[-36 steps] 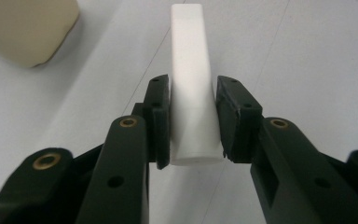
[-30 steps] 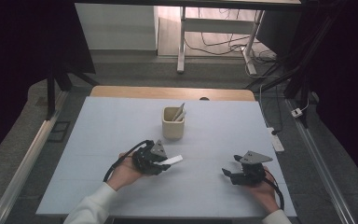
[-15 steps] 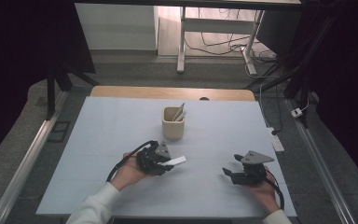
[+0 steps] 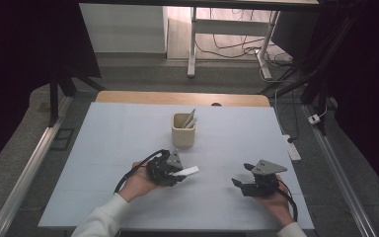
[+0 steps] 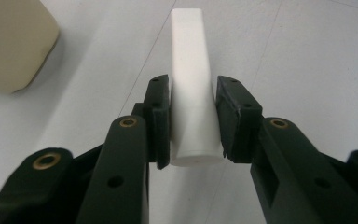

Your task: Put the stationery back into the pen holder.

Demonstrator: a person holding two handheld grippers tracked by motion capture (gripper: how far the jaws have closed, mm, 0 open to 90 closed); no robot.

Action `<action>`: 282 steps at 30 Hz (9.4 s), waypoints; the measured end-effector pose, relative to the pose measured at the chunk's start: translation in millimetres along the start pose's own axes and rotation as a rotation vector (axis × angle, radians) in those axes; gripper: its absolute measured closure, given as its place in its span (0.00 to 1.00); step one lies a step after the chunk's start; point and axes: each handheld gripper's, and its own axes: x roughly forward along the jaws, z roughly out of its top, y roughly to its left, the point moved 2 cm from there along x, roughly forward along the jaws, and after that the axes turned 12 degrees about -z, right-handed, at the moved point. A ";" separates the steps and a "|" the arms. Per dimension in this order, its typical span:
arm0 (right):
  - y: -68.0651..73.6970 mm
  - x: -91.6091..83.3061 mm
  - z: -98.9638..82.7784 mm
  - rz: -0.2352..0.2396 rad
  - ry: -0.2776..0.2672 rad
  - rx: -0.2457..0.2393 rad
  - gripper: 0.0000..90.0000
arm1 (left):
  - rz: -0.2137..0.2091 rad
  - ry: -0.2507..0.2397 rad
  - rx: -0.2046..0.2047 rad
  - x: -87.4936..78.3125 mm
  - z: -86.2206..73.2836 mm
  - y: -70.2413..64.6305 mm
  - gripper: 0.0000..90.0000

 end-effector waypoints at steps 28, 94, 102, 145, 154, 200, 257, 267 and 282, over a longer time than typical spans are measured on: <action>13.3 0.5 8.6 0.029 -0.008 -0.032 0.28 | -0.002 0.008 0.015 2.7 1.6 -2.8 0.73; 63.8 13.7 46.5 0.145 -0.012 -0.188 0.31 | -0.042 0.006 0.078 17.6 18.2 -18.8 0.73; 74.6 22.9 57.2 0.159 0.008 -0.267 0.32 | -0.049 -0.004 0.082 16.8 19.9 -21.1 0.73; 85.2 28.6 66.8 0.203 0.002 -0.464 0.78 | -0.018 -0.199 0.042 -8.5 10.1 -12.7 0.42; 74.5 27.3 67.9 0.188 -0.040 -0.332 0.78 | -0.019 -0.228 0.033 -8.7 5.9 -11.9 0.40; 91.8 34.0 62.1 0.281 -0.121 -0.203 0.74 | -0.142 -0.362 -0.014 -4.5 10.5 -10.4 0.73; -1.4 -15.8 -5.4 0.012 -0.010 0.071 0.34 | 0.012 -0.458 -0.085 -54.8 -7.2 -1.2 0.73; -5.4 -12.9 -9.9 0.020 -0.014 0.087 0.33 | 0.025 -0.506 -0.115 -70.8 -6.3 11.1 0.73; -9.1 -13.5 -14.3 0.011 -0.018 0.079 0.33 | 0.090 -0.538 -0.143 -97.9 10.6 42.3 0.73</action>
